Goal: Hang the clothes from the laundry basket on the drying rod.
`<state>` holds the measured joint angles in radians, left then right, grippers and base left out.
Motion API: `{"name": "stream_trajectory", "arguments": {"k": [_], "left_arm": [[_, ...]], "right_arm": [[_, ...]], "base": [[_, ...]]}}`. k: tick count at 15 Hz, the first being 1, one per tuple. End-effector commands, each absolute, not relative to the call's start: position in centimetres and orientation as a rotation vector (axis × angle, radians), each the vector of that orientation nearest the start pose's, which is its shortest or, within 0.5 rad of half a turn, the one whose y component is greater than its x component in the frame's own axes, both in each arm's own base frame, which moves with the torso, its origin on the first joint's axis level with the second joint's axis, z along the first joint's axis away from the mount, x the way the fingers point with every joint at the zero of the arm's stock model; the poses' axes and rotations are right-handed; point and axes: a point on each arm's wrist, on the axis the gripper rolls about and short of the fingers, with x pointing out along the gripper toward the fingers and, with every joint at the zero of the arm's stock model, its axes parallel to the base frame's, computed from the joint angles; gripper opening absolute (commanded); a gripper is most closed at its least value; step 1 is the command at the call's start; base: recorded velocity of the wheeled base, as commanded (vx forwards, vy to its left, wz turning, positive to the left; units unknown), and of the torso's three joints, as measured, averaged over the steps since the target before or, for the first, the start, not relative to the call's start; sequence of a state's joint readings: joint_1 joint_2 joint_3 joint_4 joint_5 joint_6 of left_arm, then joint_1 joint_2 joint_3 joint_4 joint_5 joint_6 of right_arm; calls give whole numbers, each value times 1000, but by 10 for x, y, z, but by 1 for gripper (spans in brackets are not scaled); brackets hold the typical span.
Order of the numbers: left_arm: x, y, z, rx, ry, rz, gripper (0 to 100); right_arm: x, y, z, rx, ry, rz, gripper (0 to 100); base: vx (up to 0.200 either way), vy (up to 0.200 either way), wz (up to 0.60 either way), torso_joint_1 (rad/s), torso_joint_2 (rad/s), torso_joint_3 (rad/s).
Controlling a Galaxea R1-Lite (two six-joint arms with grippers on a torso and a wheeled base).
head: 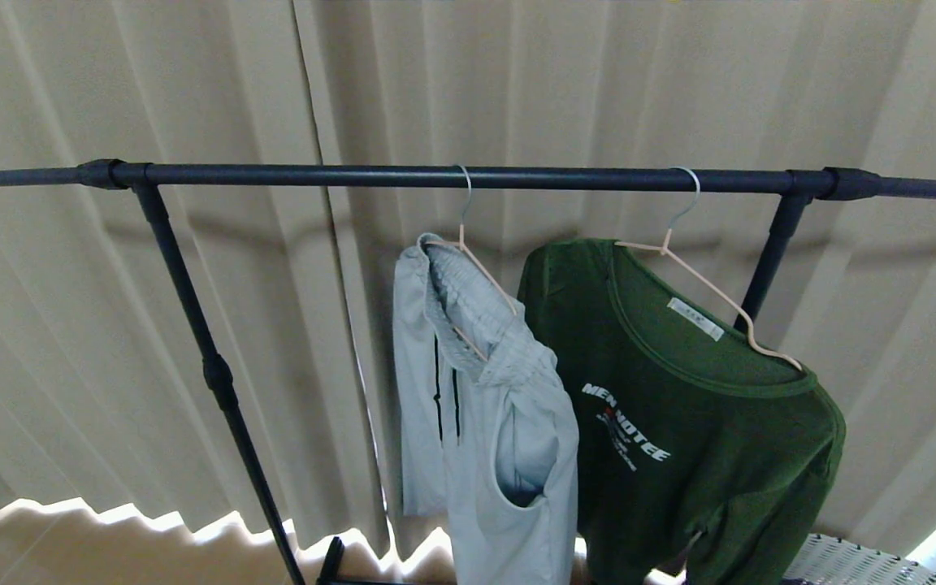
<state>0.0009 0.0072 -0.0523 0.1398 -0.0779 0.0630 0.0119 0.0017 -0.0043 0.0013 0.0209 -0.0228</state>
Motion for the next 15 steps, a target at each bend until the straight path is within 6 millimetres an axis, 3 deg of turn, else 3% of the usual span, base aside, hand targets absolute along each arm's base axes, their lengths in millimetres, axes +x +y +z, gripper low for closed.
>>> {"name": "stream_trajectory", "arguments": {"k": [1, 15], "left_arm": [[-27, -2, 76, 59, 93, -80, 100], [-27, -2, 76, 59, 93, -78, 100]], "right_arm": [[-23, 0, 76, -12, -2, 32, 100], [-23, 0, 76, 0, -3, 26, 100]], "base": [[0, 0, 0, 0, 0, 0], [0, 0, 0, 0, 0, 0]]}}
